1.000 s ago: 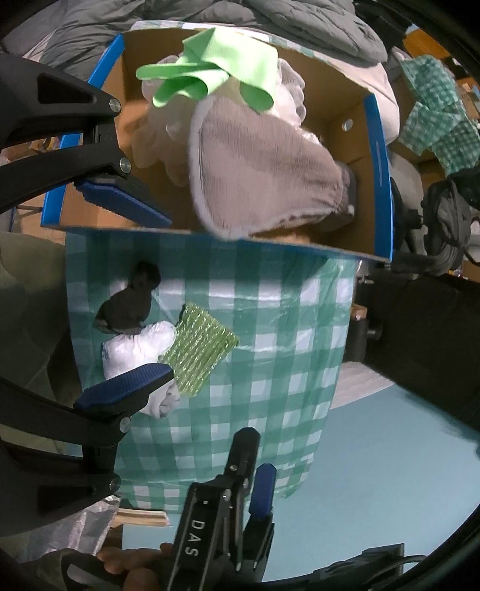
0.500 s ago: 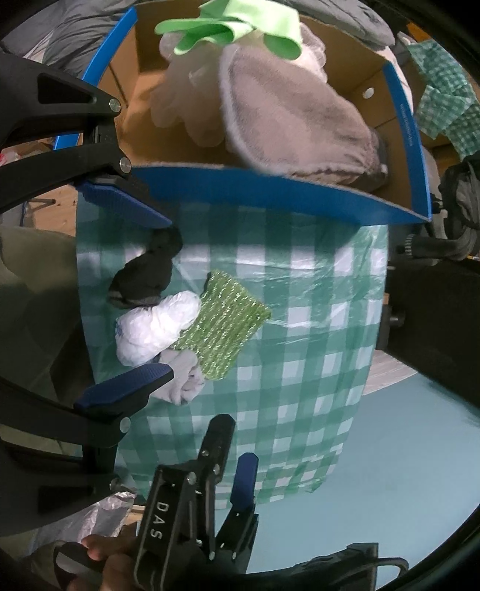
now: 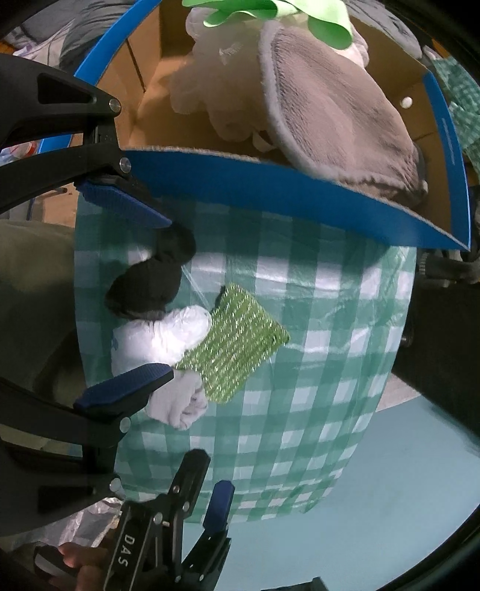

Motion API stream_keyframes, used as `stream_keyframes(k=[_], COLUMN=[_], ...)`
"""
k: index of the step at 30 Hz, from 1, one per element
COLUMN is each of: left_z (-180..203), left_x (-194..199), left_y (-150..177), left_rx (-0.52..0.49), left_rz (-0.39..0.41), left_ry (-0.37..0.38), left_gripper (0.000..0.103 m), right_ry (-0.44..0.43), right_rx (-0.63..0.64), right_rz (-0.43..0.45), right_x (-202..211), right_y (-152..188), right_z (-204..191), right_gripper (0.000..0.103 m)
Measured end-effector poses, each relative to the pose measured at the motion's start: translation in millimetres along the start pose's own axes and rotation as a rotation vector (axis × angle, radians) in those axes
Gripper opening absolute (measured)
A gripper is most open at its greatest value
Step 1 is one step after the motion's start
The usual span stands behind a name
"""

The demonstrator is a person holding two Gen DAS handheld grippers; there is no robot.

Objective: Organize soft objects
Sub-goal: 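Move the right tool to the grey sock while the left tool approaches the black sock, then grasp the grey sock with the right tool while the left tool grasps the black sock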

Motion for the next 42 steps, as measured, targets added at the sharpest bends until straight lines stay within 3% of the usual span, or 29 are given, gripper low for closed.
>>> stream_keyframes(k=[10,22,30,39,41,42], left_z=[-4,-35,-21,-20,-22,-23], left_x=[1,8,1,-24,-30,-31], left_y=[0,-3,15,26,24,25], left_rx=[-0.048,-0.028,0.018,0.054,0.079,0.084], left_rz=[0.014,0.024,-0.022,-0.065,-0.068,-0.071], left_ry=[-0.02,-0.068,0.018,0.012,0.014,0.013], left_gripper=[0.077,0.08,0.08,0.08,0.08,0.08], right_ry=[-0.02,-0.022,0.002,-0.006,-0.016,-0.024], right_rx=[-0.008,0.032,0.072,0.095,0.094,0.095], right_rz=[-0.022,-0.036,-0.066,-0.065,-0.064,-0.063], right_x=[-16,-32,-56,-75,-76,-76], right_y=[7,13,23,29,28,28], right_z=[-13,-31,-37,-44,-44,-45], right_gripper=[0.063,0.063,0.063,0.063,0.057,0.042])
Point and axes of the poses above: each gripper's, at about its wrist camera, not at the fingertips, and x roughly against the way its jaws point, z to its right, y to its underside, the point moved 9 cm from there along -x, roughly the way its jaws point, and after that the axes turned 11 degrees about y, right-handed, at the moved point
